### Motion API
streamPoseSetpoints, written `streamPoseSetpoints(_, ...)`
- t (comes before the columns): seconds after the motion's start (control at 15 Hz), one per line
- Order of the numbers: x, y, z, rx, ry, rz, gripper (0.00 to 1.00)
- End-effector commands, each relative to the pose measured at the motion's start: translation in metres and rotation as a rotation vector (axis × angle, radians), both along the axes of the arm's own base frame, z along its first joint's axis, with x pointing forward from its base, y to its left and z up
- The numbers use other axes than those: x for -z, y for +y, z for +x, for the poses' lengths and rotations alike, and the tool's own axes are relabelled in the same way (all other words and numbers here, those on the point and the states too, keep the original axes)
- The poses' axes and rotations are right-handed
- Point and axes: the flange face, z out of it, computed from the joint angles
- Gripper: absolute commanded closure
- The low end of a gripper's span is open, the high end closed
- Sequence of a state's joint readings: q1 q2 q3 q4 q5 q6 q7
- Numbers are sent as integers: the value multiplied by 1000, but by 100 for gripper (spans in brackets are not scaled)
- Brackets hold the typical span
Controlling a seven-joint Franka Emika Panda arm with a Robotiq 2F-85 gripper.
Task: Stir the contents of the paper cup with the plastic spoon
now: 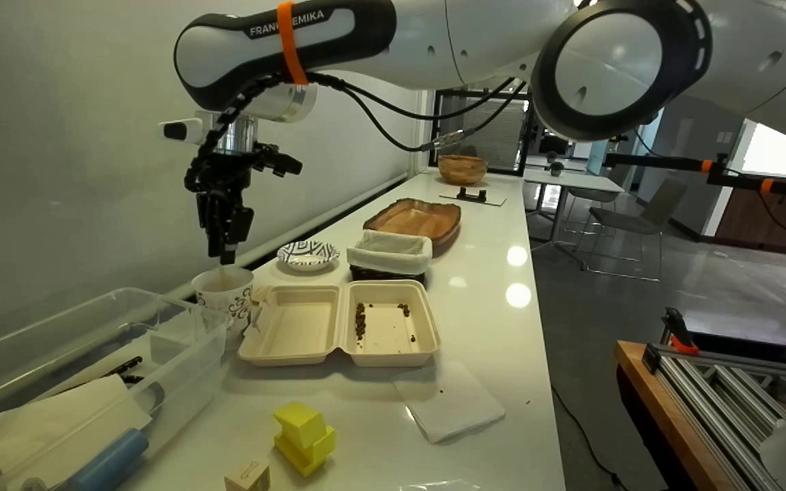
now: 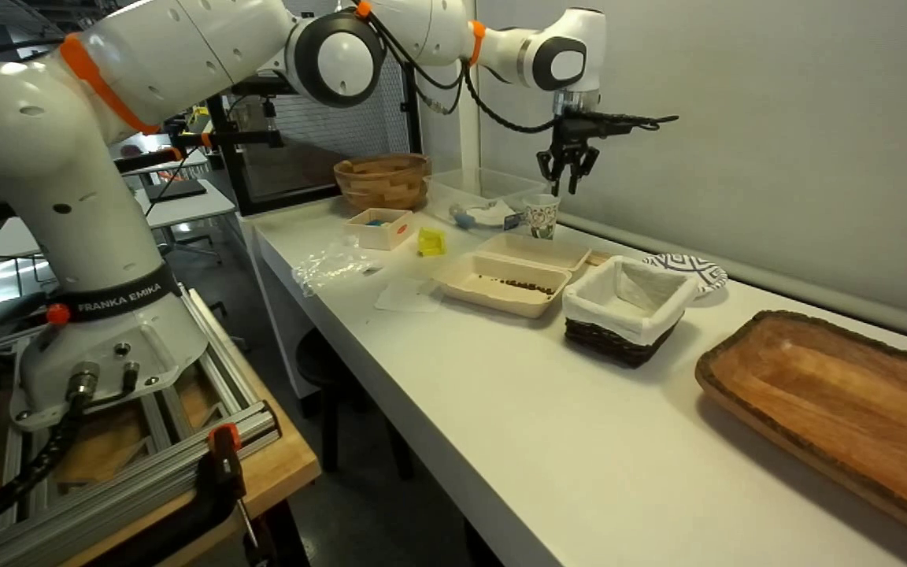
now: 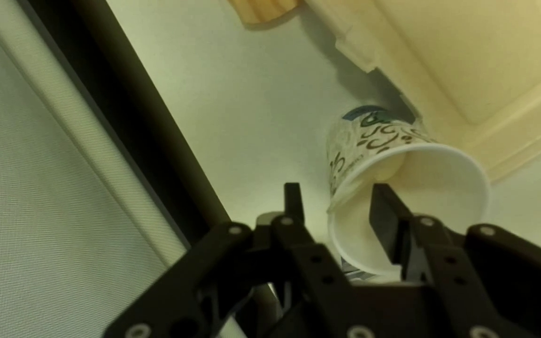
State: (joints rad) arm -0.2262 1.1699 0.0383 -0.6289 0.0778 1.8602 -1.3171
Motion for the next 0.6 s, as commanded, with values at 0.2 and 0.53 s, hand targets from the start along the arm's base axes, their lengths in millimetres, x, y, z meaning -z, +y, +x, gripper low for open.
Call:
streamPoseSetpoints(0.2, 6, 3, 1, 39, 12, 13, 73)
streamPoseSetpoints(0.53, 8, 5, 0, 55, 21, 24, 87)
